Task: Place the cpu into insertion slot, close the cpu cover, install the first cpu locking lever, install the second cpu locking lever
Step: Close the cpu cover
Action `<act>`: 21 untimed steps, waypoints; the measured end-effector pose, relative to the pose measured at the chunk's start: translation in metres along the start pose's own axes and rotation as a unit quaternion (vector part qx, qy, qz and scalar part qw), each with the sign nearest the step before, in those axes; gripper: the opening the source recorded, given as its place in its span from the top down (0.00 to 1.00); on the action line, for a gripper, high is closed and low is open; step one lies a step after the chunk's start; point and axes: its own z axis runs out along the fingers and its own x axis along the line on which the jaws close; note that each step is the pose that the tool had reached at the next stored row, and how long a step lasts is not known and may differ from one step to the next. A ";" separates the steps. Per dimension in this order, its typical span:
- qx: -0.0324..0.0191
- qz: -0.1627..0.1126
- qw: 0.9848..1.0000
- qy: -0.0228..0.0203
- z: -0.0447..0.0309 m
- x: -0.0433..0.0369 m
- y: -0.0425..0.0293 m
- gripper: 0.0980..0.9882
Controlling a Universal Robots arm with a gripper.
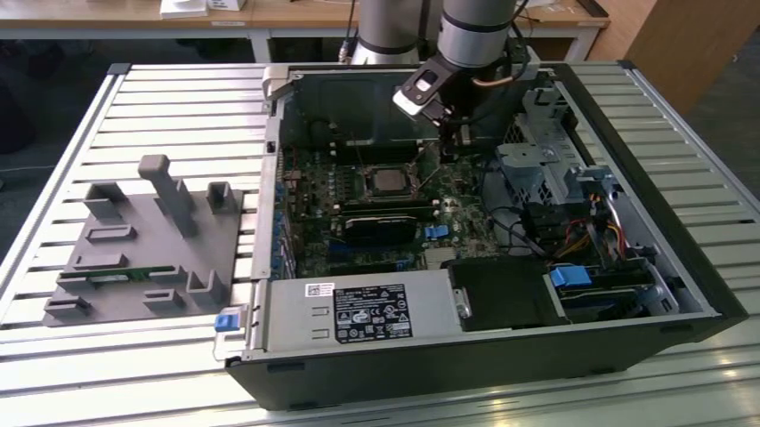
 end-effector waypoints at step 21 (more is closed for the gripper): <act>0.000 0.000 1.000 0.000 -0.0002 0.0002 -0.0150 0.99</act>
